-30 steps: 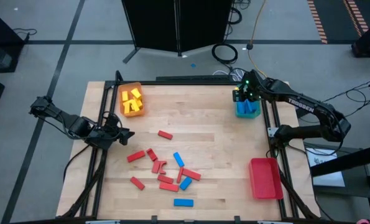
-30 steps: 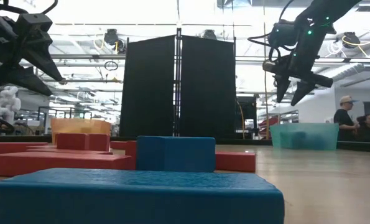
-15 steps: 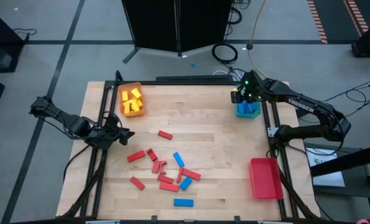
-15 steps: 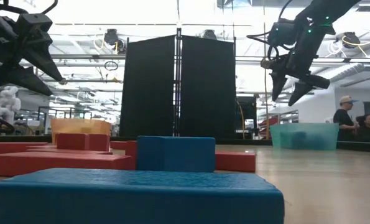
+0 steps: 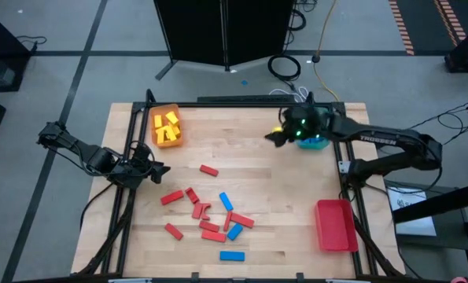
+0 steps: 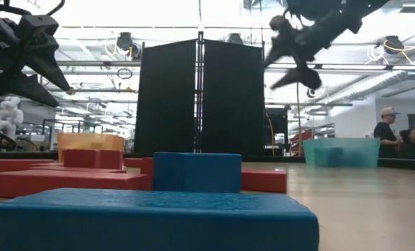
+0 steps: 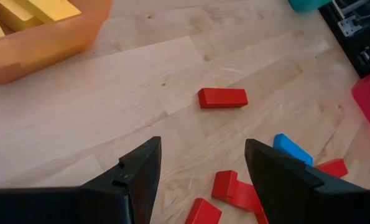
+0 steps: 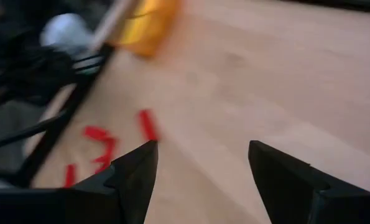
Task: Sort blocks
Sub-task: Put the blue block into the blue bin
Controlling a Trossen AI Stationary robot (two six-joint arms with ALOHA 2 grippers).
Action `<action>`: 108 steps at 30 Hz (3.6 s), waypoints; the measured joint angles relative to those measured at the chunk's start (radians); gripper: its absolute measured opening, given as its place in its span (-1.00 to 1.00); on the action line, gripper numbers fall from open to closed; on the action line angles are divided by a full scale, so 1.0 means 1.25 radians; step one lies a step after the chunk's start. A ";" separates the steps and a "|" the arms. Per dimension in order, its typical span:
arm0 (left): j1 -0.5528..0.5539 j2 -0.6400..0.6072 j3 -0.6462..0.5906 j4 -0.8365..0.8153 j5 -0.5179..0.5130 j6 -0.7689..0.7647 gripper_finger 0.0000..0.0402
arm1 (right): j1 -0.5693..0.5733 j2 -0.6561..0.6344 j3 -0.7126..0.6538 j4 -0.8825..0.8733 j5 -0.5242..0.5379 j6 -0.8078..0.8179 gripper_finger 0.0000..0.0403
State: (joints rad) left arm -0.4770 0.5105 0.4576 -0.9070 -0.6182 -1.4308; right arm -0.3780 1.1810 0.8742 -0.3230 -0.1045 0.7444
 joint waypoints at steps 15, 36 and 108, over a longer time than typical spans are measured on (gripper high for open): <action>0.000 0.000 0.000 0.030 0.004 -0.003 0.13 | 0.343 0.274 0.028 0.480 0.059 -0.073 0.19; 0.000 0.000 0.000 0.051 0.011 -0.003 0.13 | 0.436 0.695 0.621 -0.324 0.157 -0.275 0.25; 0.000 0.000 0.000 0.049 0.055 0.020 0.13 | 0.286 0.523 0.539 -0.933 0.309 0.013 -0.71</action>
State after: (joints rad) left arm -0.4771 0.5105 0.4580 -0.8461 -0.5491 -1.4057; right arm -0.0199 1.8343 1.5485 -1.4887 0.2819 0.7605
